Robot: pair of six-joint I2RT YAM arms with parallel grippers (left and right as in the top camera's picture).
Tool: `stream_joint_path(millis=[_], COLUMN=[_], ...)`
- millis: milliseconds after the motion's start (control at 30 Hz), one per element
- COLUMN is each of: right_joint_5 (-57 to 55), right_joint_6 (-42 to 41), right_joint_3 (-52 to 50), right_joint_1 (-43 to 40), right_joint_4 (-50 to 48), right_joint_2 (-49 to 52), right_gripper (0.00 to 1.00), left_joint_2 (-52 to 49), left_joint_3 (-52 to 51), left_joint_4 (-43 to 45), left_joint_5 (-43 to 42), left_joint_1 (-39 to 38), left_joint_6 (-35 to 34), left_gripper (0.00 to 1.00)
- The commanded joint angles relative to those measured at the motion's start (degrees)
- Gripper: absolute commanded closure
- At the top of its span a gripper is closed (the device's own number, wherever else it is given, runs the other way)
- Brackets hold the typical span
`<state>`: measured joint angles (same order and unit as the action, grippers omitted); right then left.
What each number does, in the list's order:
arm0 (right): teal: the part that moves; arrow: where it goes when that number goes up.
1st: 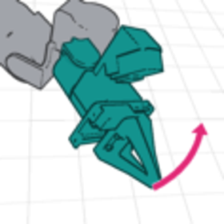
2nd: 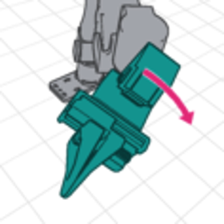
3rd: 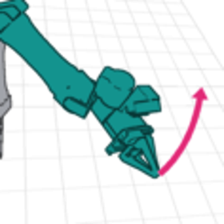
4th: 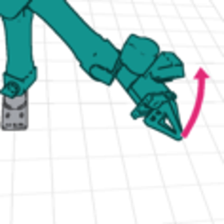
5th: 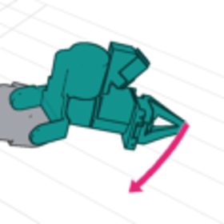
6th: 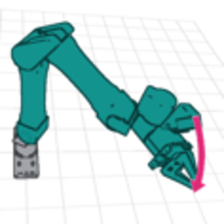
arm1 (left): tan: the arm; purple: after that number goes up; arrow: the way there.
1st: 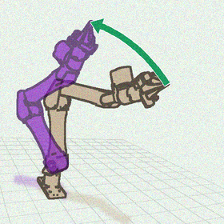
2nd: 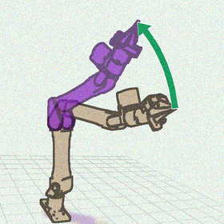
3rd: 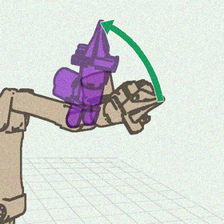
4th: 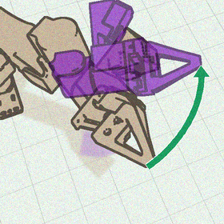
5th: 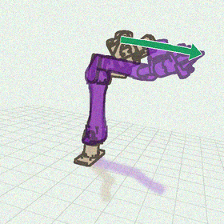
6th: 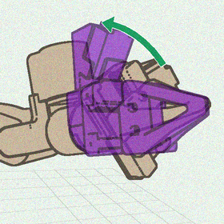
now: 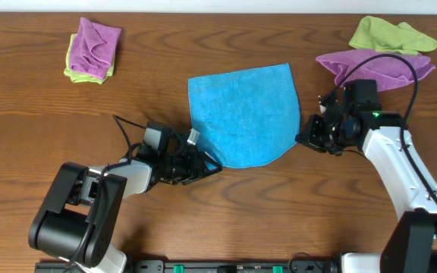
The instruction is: Fold the cloth
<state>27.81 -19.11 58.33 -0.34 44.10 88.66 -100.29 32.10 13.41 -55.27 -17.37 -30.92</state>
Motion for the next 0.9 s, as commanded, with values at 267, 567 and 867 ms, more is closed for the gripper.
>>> stream_joint_path(millis=[267, 567, 867], right_joint_5=[0.9, 0.9, 0.9], right_joint_6=[-0.5, -0.5, -0.3], right_joint_3=[0.0, 0.0, 0.0], right_joint_1=[0.4, 0.4, 0.4], right_joint_4=[0.1, 0.1, 0.0], right_joint_2=[0.2, 0.2, 0.2], right_gripper=[0.99, 0.98, 0.98], left_joint_2=[-3.5, -3.5, -3.5], left_joint_3=[-2.3, -2.3, -2.1], left_joint_4=[1.0, -0.1, 1.5], left_joint_5=[-1.1, 14.1, 22.2], left_joint_1=[-1.6, -4.2, -1.2], left_joint_6=[-15.9, -15.9, -15.8], left_gripper=[0.49, 0.41, 0.43])
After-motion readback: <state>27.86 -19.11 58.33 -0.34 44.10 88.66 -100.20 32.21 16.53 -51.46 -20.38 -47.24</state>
